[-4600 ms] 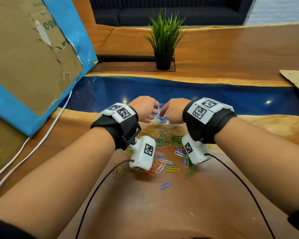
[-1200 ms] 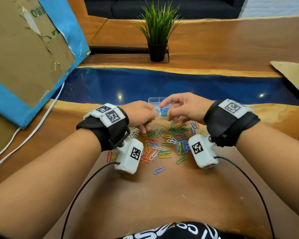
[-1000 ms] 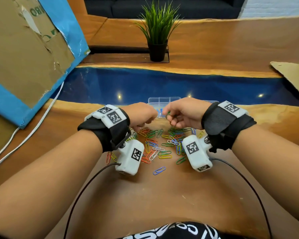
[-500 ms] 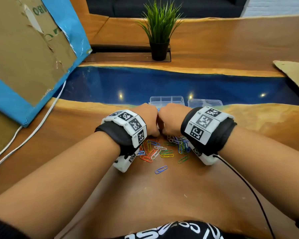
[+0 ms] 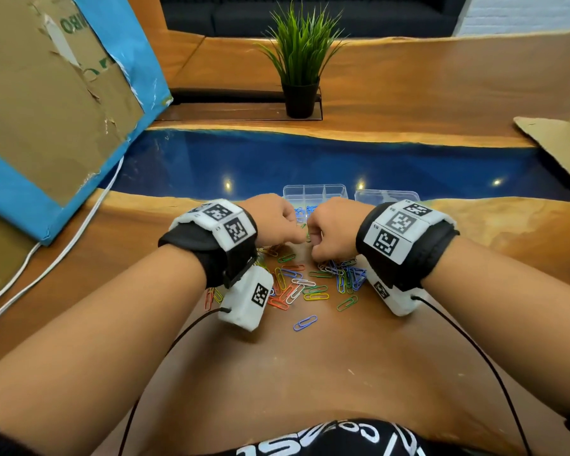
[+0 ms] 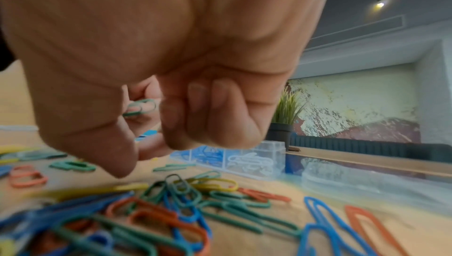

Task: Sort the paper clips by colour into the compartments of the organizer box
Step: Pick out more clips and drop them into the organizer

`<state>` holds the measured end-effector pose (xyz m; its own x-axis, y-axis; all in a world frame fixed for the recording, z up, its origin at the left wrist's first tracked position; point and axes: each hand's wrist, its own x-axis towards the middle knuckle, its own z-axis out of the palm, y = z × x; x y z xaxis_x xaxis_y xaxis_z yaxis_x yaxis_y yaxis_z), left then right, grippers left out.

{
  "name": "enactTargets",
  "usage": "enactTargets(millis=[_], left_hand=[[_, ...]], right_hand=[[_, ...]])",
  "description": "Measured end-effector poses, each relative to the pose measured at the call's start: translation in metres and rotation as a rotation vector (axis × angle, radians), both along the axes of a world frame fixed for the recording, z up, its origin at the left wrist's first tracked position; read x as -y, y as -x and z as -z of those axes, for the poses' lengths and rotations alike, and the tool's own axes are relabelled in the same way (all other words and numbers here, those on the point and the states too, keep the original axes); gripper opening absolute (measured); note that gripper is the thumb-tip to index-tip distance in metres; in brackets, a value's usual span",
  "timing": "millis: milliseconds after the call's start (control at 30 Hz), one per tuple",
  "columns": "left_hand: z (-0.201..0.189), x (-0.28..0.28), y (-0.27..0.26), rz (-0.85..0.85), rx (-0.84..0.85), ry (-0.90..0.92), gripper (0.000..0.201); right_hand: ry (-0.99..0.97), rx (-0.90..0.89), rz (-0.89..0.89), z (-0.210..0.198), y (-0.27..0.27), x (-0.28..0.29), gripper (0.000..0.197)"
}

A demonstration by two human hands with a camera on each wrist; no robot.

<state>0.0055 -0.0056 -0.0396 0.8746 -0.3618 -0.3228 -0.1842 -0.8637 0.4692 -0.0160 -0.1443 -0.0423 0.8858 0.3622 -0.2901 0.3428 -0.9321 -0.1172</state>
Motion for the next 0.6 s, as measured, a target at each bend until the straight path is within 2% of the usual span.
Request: enactTargets(millis=[67, 200, 367, 500, 600], left_hand=[[-0.002, -0.005, -0.002, -0.021, -0.057, 0.084, 0.019], [0.002, -0.011, -0.004, -0.043, -0.122, 0.204, 0.019], [0.006, -0.013, -0.003, -0.164, -0.099, 0.339, 0.02], [0.008, -0.017, -0.003, -0.127, -0.122, 0.4, 0.027], [0.01, -0.021, -0.003, -0.098, -0.172, 0.452, 0.024]], right_hand=[[-0.007, 0.016, 0.004, -0.001, -0.001, 0.001, 0.009], [0.016, 0.055, -0.021, 0.001, -0.005, -0.001, 0.019], [0.038, 0.053, -0.027, 0.0, -0.01, -0.003, 0.027], [0.082, 0.056, -0.025, -0.001, -0.012, -0.007, 0.02], [0.128, 0.04, -0.017, 0.001, -0.011, -0.01, 0.022]])
